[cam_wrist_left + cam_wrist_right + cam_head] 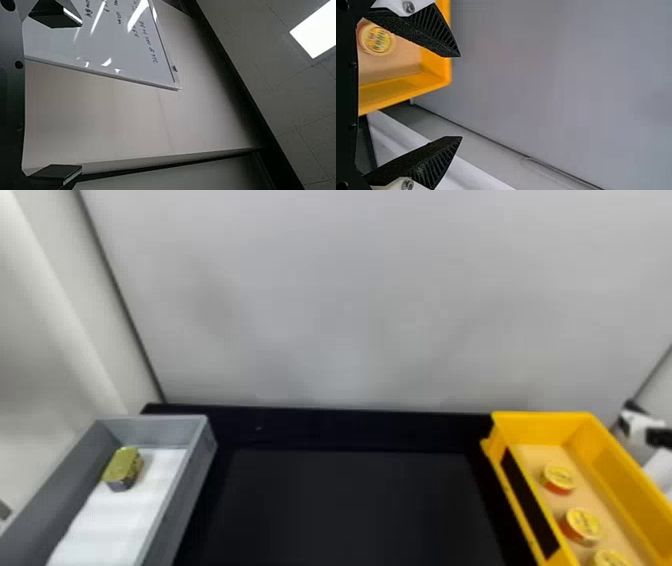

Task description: Pick up the round yellow can and place it in the yellow rectangular box

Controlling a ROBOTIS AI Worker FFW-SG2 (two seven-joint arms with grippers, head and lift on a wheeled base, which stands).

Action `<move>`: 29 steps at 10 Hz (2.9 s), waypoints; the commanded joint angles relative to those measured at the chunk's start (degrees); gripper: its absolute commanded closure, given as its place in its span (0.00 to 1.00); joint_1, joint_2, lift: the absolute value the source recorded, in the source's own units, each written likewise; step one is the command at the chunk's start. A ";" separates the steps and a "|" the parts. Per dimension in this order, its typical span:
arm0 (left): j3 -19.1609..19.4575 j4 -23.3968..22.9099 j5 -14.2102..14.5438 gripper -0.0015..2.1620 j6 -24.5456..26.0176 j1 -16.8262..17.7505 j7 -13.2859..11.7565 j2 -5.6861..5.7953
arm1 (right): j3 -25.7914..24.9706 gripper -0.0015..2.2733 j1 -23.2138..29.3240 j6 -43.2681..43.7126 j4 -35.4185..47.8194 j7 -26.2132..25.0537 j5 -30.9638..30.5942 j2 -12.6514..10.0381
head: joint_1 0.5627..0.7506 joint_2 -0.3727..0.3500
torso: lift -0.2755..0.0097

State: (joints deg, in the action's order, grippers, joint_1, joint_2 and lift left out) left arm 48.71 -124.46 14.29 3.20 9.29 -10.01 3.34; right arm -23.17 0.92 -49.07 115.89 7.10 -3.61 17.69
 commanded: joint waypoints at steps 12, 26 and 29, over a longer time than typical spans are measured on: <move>1.68 0.27 -2.51 0.00 2.52 0.12 -0.36 1.67 | -1.71 0.01 -13.66 6.51 17.79 10.75 -12.83 2.97 | 0.35 0.53 | 0.77; 2.82 0.71 -2.95 0.00 2.61 2.31 -6.16 4.48 | -2.50 0.05 -11.29 29.11 14.37 0.11 0.27 4.72 | 0.35 0.53 | 0.77; 2.38 -0.17 -3.57 0.00 2.08 2.14 -6.86 3.61 | -1.71 0.05 -12.25 25.68 16.92 0.38 -1.23 4.90 | 0.35 0.53 | 0.77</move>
State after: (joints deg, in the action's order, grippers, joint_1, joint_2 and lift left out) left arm 51.34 -124.16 10.91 5.49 11.54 -16.78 7.22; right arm -25.27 -10.74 -21.83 131.69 7.33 -4.13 22.48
